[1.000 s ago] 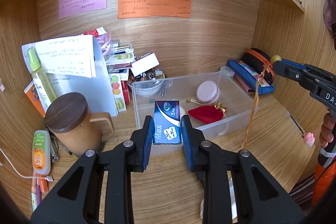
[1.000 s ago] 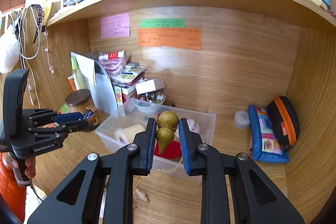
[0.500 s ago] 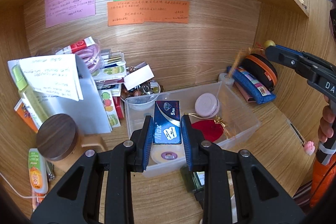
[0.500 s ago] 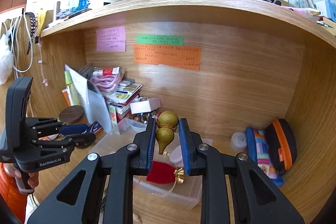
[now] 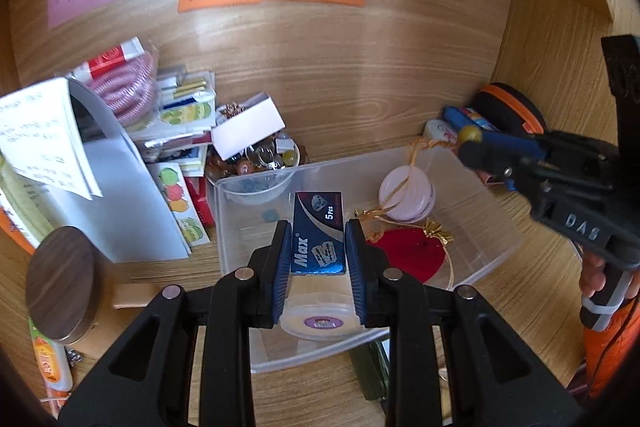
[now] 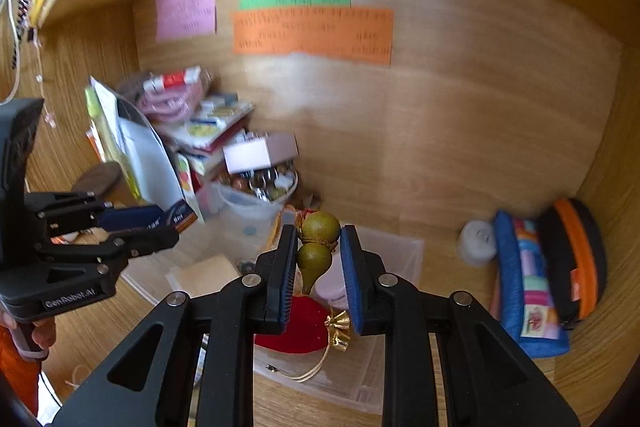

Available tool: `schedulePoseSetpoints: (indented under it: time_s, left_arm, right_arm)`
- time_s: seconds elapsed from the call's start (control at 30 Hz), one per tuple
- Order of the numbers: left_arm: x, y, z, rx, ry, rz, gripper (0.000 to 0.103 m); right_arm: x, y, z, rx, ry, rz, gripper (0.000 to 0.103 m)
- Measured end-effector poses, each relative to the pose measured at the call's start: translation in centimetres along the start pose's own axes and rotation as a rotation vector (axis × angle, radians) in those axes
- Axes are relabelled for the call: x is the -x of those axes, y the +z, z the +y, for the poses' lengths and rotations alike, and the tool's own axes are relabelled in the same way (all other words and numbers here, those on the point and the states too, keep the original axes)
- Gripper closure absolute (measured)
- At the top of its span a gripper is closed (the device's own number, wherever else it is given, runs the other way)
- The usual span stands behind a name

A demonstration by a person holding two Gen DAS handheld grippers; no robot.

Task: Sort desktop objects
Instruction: 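Carry the blue packet and green gourd with both grippers over the clear box, then open both grippers to drop the packet and gourd into the box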

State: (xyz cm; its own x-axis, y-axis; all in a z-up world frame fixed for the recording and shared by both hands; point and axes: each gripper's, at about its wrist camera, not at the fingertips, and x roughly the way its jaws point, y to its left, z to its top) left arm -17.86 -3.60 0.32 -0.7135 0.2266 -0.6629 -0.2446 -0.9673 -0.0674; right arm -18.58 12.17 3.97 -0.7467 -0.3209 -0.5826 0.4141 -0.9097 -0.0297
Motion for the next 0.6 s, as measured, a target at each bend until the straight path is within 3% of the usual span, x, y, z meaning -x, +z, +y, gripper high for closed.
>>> schedulePoseSetpoints:
  time_s: [0.6]
  left_arm:
    - [-5.8,0.1,1.9,0.028,0.029,0.114,0.077]
  right_arm:
    - [-7.3,-2.9,0.7,0.044,0.050,0.176,0.083]
